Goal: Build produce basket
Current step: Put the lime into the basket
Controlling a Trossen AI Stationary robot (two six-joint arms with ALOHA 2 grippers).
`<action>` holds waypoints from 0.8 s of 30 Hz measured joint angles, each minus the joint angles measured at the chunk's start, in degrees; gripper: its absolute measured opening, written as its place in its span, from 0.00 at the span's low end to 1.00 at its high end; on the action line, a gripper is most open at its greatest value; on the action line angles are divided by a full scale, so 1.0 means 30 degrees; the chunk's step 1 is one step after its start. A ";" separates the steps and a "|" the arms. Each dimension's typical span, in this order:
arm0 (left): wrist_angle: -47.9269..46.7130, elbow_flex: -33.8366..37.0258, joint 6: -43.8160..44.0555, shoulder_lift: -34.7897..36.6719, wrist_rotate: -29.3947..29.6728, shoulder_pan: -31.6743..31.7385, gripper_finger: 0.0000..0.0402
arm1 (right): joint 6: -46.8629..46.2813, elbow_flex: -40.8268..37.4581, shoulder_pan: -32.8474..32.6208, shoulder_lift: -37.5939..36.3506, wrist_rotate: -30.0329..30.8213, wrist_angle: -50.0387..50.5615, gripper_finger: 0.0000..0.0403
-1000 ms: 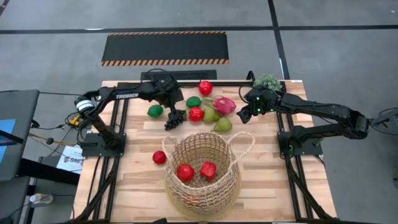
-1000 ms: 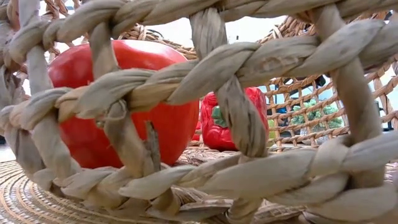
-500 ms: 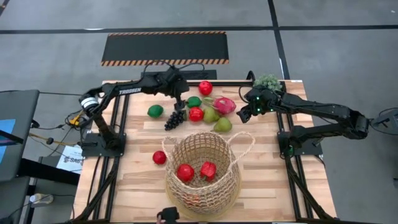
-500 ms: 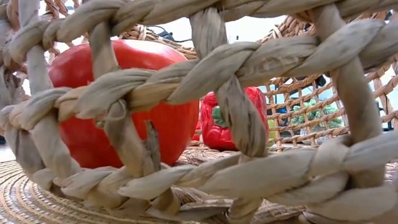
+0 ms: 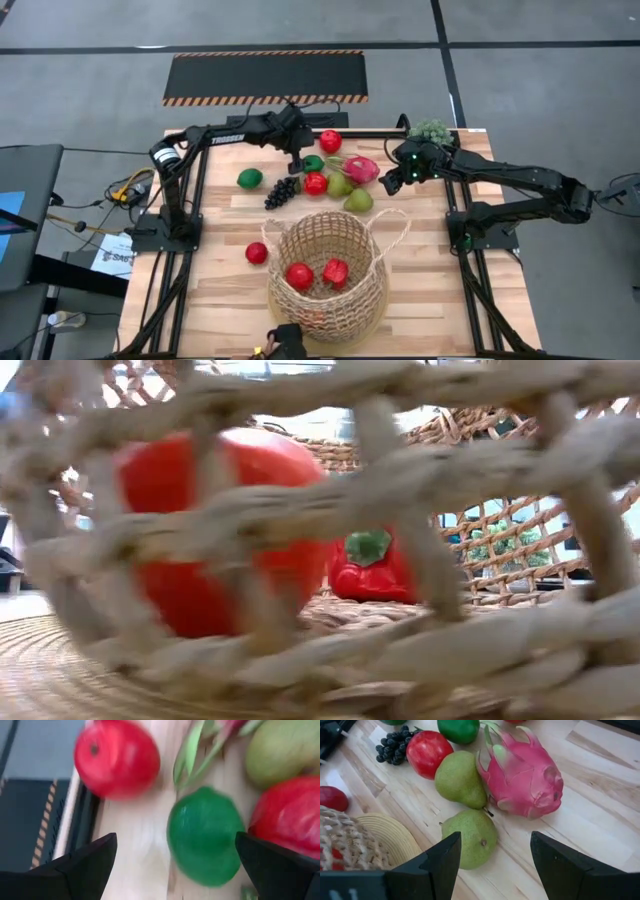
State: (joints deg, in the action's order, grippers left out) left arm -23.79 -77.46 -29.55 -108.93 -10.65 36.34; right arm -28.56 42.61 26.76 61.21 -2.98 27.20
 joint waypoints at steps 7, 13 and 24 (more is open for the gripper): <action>-0.0071 -0.0077 0.0040 0.0033 -0.1442 -0.0088 0.97 | 0.0000 0.0000 0.0000 0.0000 0.0000 -0.0001 0.65; -0.1503 -0.0063 0.0319 0.0033 -0.1820 -0.0190 0.97 | 0.0013 0.0000 0.0000 0.0000 0.0000 -0.0008 0.65; -0.3567 -0.0041 0.0791 0.0710 -0.3245 0.0603 0.97 | 0.0117 0.0000 -0.0007 0.0000 0.0000 -0.0015 0.65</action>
State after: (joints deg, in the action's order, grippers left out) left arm -34.49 -77.58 -27.18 -106.80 -20.38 38.15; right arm -28.21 42.61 26.74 61.21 -2.98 27.16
